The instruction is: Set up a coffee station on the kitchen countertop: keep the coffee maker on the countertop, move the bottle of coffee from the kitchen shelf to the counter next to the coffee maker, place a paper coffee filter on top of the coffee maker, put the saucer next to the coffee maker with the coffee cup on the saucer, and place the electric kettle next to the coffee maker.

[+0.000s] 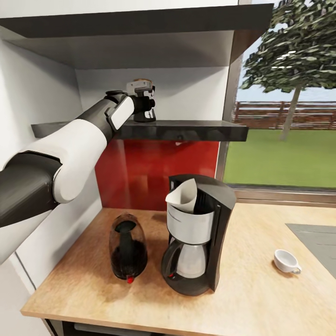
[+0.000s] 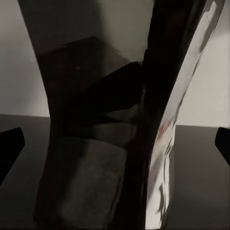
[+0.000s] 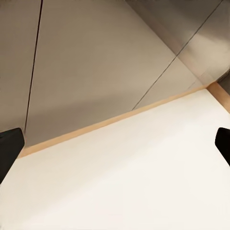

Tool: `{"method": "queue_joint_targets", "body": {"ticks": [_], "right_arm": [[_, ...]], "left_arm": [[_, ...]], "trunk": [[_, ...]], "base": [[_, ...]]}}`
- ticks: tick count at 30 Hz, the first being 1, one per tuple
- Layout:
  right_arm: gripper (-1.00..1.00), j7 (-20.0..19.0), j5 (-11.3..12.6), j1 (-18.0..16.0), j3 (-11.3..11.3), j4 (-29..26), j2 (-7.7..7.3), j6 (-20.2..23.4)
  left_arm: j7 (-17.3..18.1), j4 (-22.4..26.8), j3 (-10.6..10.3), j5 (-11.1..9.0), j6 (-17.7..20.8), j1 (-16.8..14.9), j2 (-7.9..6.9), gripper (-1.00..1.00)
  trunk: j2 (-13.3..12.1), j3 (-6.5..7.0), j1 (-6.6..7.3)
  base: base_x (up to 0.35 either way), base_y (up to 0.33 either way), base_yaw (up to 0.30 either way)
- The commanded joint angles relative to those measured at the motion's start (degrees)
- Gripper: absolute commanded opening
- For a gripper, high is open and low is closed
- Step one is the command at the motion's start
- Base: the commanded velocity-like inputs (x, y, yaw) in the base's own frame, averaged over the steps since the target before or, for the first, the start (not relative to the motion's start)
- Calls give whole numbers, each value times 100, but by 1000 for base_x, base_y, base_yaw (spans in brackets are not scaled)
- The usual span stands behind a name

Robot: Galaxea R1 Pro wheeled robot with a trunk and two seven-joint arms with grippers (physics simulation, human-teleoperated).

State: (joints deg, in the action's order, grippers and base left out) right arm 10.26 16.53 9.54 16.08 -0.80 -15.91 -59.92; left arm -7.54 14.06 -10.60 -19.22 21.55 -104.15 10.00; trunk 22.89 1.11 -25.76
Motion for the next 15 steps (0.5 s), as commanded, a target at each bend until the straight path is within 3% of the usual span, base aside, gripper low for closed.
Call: {"method": "queue_joint_targets", "body": {"ticks": [1, 15], "right_arm": [[100, -7, 52, 4, -34, -8, 1, -8], [100, -7, 52, 4, -31, -8, 1, -8]], "left_arm": [[-39, 9, -30, -47, 24, 0, 0, 100], [-40, 2, -23, -47, 24, 0, 0, 100]], "trunk": [[3, 0, -3], [3, 0, -3]], "base": [[90, 0, 0], [33, 0, 0]]}}
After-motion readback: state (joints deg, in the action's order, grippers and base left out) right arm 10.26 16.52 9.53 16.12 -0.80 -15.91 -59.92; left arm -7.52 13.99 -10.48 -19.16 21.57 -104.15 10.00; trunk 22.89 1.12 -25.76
